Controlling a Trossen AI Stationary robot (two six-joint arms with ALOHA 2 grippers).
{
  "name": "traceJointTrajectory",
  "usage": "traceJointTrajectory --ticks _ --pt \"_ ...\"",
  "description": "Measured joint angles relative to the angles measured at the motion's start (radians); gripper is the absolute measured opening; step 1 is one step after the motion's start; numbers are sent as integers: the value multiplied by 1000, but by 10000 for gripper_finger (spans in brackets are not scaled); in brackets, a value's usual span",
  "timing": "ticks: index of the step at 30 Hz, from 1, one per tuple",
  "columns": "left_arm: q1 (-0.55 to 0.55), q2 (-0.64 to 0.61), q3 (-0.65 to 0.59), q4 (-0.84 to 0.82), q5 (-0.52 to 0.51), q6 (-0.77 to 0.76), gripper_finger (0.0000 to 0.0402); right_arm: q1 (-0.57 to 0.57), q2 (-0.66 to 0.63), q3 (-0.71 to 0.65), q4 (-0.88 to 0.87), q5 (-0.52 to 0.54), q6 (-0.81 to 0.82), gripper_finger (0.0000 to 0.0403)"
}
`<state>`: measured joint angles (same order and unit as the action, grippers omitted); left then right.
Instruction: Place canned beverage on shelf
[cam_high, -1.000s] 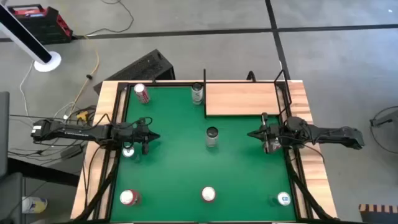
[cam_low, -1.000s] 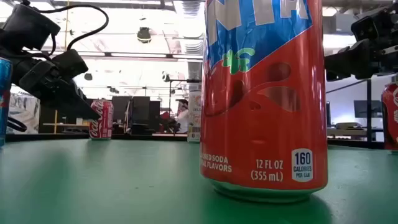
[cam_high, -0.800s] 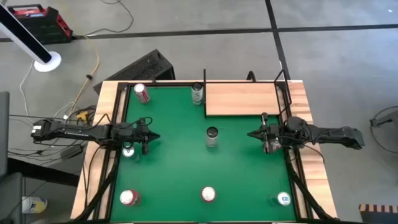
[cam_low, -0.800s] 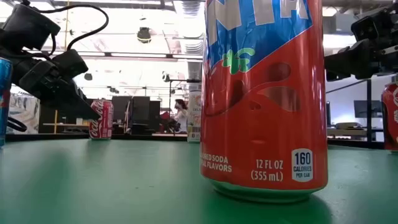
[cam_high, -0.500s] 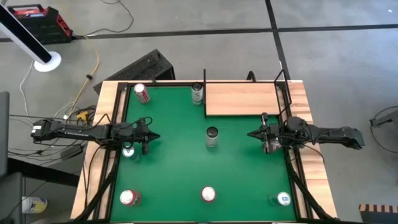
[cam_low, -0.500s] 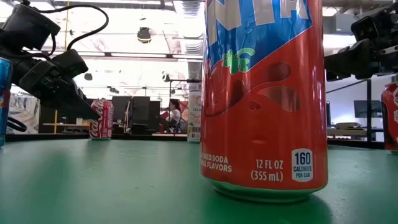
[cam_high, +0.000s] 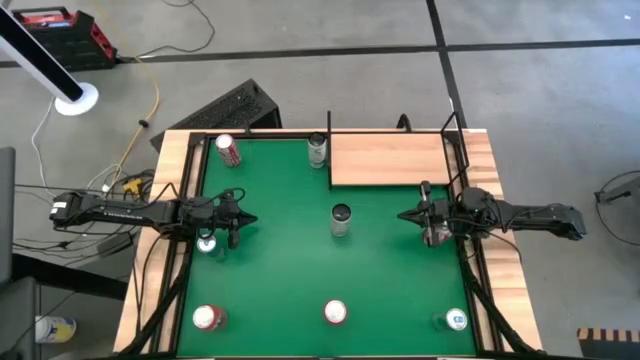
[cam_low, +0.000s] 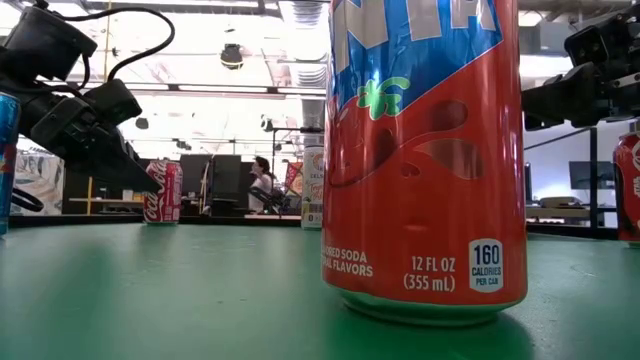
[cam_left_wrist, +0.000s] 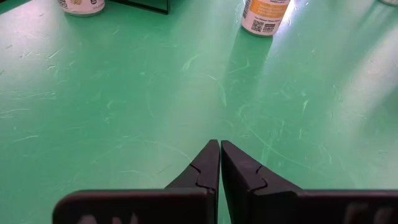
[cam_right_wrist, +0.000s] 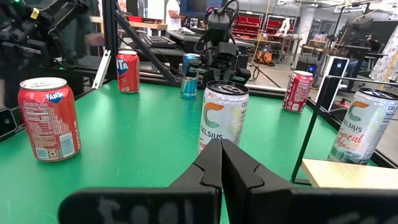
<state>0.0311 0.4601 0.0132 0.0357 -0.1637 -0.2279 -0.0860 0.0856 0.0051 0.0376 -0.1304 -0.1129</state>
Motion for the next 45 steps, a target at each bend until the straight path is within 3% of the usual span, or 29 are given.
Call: traceJointTrajectory --ticks 39,45 --pt "0 0 0 13 -1 -1 0 0 0 0 0 0 0 25" --pt "0 0 0 35 -11 -110 0 0 0 0 0 0 0 25"
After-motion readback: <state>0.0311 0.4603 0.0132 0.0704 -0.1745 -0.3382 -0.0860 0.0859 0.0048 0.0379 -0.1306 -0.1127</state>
